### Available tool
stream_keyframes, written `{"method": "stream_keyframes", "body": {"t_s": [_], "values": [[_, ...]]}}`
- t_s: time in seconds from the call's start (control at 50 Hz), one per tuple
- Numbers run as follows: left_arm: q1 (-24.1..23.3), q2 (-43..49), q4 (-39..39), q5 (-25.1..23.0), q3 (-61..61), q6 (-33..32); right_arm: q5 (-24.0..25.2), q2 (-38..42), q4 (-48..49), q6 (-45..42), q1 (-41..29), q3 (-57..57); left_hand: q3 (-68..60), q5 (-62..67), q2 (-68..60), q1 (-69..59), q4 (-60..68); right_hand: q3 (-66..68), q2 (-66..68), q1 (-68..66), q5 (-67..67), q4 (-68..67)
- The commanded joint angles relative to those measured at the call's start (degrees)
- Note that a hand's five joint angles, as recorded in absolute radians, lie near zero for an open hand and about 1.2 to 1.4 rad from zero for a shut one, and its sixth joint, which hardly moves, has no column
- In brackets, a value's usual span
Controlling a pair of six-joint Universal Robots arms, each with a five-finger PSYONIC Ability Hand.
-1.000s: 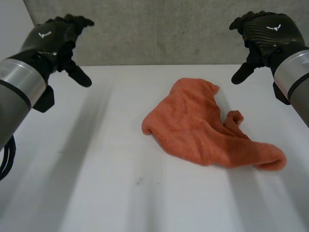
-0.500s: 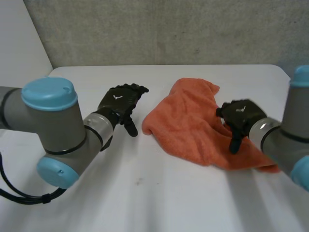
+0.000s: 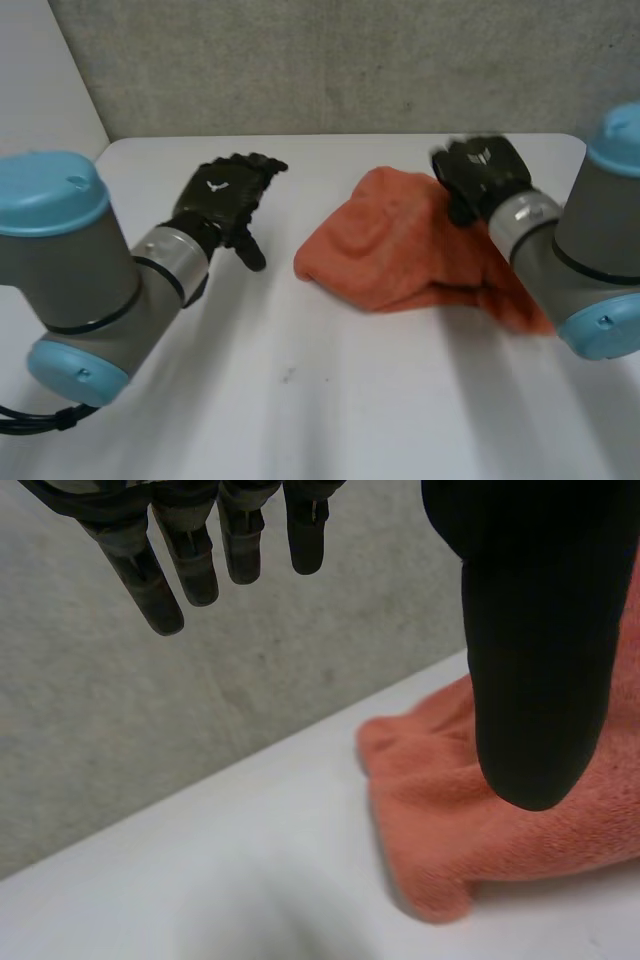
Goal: Fold the laundry
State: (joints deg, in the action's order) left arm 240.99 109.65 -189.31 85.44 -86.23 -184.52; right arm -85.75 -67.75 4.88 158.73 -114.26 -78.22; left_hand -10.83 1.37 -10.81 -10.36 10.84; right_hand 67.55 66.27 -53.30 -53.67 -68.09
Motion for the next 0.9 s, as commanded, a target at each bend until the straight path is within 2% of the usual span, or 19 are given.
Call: {"method": "stream_keyframes", "body": {"t_s": [0.02,0.16,0.24,0.26,0.28,0.3,0.32,0.34,0.36,0.42,0.46,0.6,0.7,0.74,0.8,0.9], "values": [[4.30,-8.99,0.00,0.25,-2.71,0.12,0.85,-7.75,-0.84,9.56,-12.02,5.88,-0.73,0.19,-0.75,-1.20,0.72,12.45,13.73,-26.70,-16.33,-11.91],[10.36,-15.94,-0.09,0.08,-5.26,0.39,1.64,-6.78,-3.57,13.27,-18.45,2.37,-0.73,0.19,-0.75,-1.20,0.72,12.45,13.73,-26.70,-16.33,-11.91],[13.44,-17.45,0.17,0.07,-6.14,1.09,0.77,-1.00,-4.79,13.18,-25.82,1.75,-0.73,0.19,-0.75,-1.20,0.72,12.45,13.73,-26.70,-16.33,-11.91],[13.45,-17.45,0.17,0.07,-6.14,1.09,0.76,-0.98,-4.80,13.18,-25.84,1.75,-0.73,0.19,-0.75,-1.20,0.72,12.45,13.73,-26.70,-16.33,-11.91],[13.88,-17.45,0.35,0.07,-6.23,1.44,0.50,0.58,-5.32,13.18,-27.23,2.01,-0.73,0.19,-0.75,-1.20,0.72,2.68,3.97,-16.93,-6.56,-2.14],[14.24,-17.45,0.44,0.07,-6.32,1.88,0.15,1.30,-6.28,13.44,-27.42,2.80,-0.73,0.19,-0.75,-1.20,0.72,-27.23,-25.94,12.97,23.35,27.77],[14.24,-17.45,0.44,0.07,-6.32,1.88,0.15,1.30,-6.29,13.45,-27.42,2.81,-0.73,0.19,-0.75,-1.20,0.72,-27.53,-26.24,13.27,23.65,28.07],[14.50,-17.45,0.70,-0.01,-6.41,2.23,-0.46,1.48,-7.16,13.27,-27.07,4.02,-0.73,0.19,-0.75,-1.20,0.72,-50.68,-49.39,36.42,46.80,51.22],[14.50,-17.45,0.70,-0.01,-6.41,2.23,-1.69,1.39,-8.04,13.36,-25.68,5.34,-0.73,0.19,-0.75,-1.20,0.72,-57.55,-56.27,43.30,53.67,58.09],[14.68,-17.54,1.67,-0.01,-7.46,3.11,-3.19,1.04,-8.49,13.36,-23.38,6.15,-0.90,0.36,-0.92,-1.36,0.89,-57.55,-56.27,43.30,53.67,58.09],[14.51,-17.80,3.33,-0.10,-8.51,3.81,-4.86,0.43,-8.75,13.27,-18.39,6.50,-1.23,0.69,-1.26,-1.70,1.22,-57.55,-56.27,43.30,53.67,58.09],[13.01,-20.35,7.91,-0.37,-11.06,7.07,-4.51,-1.60,-9.37,12.92,-13.18,3.95,-1.74,1.20,-1.76,-2.21,1.73,-57.55,-56.27,43.30,53.67,58.09],[9.76,-20.70,8.79,-0.37,-12.30,9.79,-3.28,-2.56,-10.42,11.07,-8.35,1.14,-2.07,1.53,-2.10,-2.54,2.07,-57.55,-56.27,43.30,53.67,58.09],[7.66,-19.74,8.79,-0.10,-12.65,9.88,-0.83,-2.56,-11.03,8.89,-5.90,-0.26,-2.24,1.70,-2.26,-2.71,2.23,-57.55,-56.27,43.30,53.67,58.09],[6.68,-18.68,8.87,0.07,-12.82,9.97,1.28,-2.39,-11.30,7.13,-4.84,-1.23,-2.58,2.04,-2.60,-3.05,2.57,-57.55,-56.27,43.30,53.67,58.09],[4.14,-12.54,8.96,0.16,-12.56,10.23,1.91,-1.51,-11.48,5.54,-4.48,-1.94,-2.75,2.21,-2.77,-3.21,2.74,-57.55,-56.27,43.30,53.67,58.09]]}}
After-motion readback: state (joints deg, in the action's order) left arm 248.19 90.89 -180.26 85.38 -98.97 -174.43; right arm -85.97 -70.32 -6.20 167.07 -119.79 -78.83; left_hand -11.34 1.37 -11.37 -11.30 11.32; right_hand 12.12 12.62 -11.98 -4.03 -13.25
